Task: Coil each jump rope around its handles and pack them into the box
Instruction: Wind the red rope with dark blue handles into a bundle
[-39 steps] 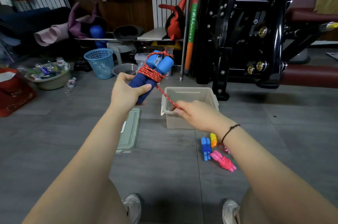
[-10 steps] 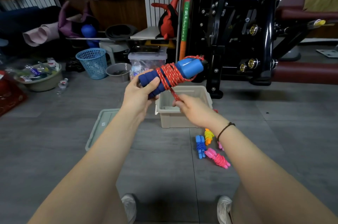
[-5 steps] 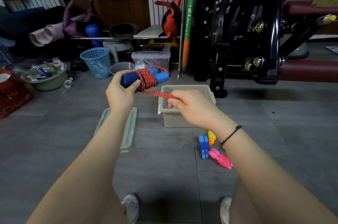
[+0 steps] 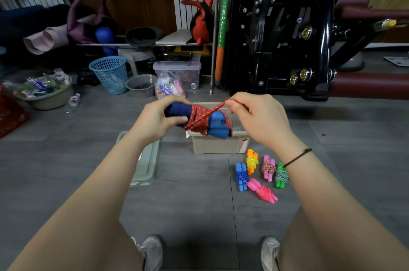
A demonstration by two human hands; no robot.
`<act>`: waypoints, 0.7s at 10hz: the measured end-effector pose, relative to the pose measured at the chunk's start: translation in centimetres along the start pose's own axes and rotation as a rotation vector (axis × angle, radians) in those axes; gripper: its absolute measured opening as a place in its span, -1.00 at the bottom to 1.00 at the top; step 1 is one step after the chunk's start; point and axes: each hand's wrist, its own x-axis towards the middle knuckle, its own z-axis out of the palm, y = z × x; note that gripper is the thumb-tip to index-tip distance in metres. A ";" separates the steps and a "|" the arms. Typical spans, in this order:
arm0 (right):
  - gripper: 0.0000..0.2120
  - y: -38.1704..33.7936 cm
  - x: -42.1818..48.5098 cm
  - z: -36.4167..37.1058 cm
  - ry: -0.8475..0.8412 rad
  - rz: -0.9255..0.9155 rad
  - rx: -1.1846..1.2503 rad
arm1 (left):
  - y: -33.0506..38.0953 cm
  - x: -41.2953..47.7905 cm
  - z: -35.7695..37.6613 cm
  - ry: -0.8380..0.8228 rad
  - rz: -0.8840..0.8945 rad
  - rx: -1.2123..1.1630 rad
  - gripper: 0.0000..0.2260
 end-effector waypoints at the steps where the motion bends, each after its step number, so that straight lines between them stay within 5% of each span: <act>1: -0.72 0.9 0.1 0.0 0.034 0.055 0.084 | 1.2 -0.5 -0.4 -0.231 -0.067 -0.177 -0.68; 4: -0.71 0.7 0.5 0.9 -0.102 0.137 0.366 | 3.0 -1.5 -1.4 -0.622 -0.144 -0.628 -0.55; 5: -0.55 0.9 0.4 2.9 0.314 0.566 -0.194 | 3.1 -1.4 -0.7 -0.537 -0.106 -0.822 -0.51; 6: -0.75 1.0 -0.4 4.6 -0.375 0.250 0.749 | 3.8 -1.1 0.0 -0.264 -0.110 -1.010 -0.49; 7: -0.82 -1.8 -0.2 6.0 -0.173 0.196 0.322 | 4.1 -0.6 0.8 0.036 -0.226 -0.911 -0.71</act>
